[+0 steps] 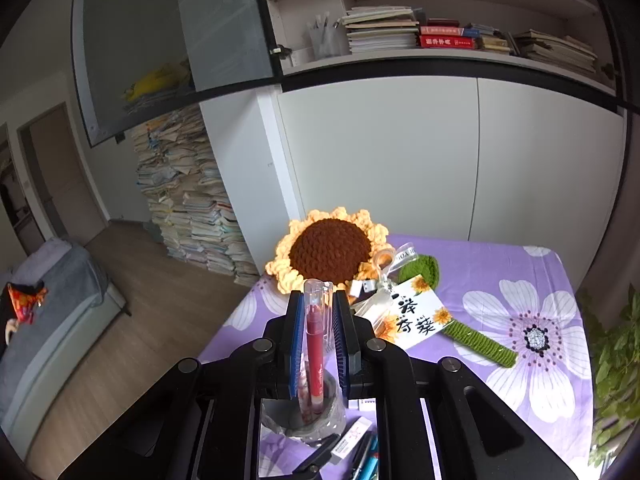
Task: Organize stationery
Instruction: 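Insert the red pen into the pen holder and release it, then grasp the clear grey pen with the right gripper and lift it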
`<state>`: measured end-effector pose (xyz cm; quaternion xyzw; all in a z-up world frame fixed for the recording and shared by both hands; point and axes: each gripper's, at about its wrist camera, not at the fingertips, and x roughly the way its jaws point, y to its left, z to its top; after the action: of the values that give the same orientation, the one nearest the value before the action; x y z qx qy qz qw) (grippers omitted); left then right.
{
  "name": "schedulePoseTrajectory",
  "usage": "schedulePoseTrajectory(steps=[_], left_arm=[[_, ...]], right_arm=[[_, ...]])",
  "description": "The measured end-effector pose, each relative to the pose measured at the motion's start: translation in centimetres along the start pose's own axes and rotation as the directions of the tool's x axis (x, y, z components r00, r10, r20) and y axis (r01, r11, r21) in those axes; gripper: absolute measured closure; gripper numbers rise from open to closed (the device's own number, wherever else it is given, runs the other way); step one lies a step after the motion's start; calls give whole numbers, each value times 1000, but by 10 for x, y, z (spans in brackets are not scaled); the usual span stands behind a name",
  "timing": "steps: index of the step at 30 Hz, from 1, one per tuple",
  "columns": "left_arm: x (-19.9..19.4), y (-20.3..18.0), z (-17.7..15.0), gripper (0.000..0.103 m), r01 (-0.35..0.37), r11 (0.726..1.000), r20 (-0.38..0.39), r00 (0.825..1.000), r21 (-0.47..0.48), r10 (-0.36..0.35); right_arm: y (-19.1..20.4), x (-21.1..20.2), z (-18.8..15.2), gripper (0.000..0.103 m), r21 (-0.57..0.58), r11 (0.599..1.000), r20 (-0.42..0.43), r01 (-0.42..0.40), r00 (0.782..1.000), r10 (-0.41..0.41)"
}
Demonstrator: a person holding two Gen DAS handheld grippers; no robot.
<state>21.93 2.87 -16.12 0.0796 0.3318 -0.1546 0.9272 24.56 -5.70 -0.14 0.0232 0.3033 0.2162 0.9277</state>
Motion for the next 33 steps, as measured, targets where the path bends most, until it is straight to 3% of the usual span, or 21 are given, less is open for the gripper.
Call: schedulePoseTrajectory(steps=[8,13,21,27,30,33], left_arm=[[0,0,0,33,0,1000,0,1000,1,0],[0,0,0,33,0,1000,0,1000,1,0],[1,-1,0,33,2,1000,-2,1000,2,-2],[2,-2,0,33,1,1000,-4,1000,3,-1],[2,-2,0,33,1,1000,-4,1000,3,-1],[2,-2,0,33,1,1000,-5,1000,4,-1]], right_arm=[[-2,28,-24,88,-10,1000,-140,-14,990,13],[-4,35,-31,88,3,1000,-180,-21,983,21],[-9,22,-32,88,21,999,-177,-33,984,37],[-30,-1,-39,88,64,998,-159,21,987,-10],[-45,4,-58,88,76,993,-235,87,970,-67],[-65,19,-87,88,103,983,-356,152,928,-106]])
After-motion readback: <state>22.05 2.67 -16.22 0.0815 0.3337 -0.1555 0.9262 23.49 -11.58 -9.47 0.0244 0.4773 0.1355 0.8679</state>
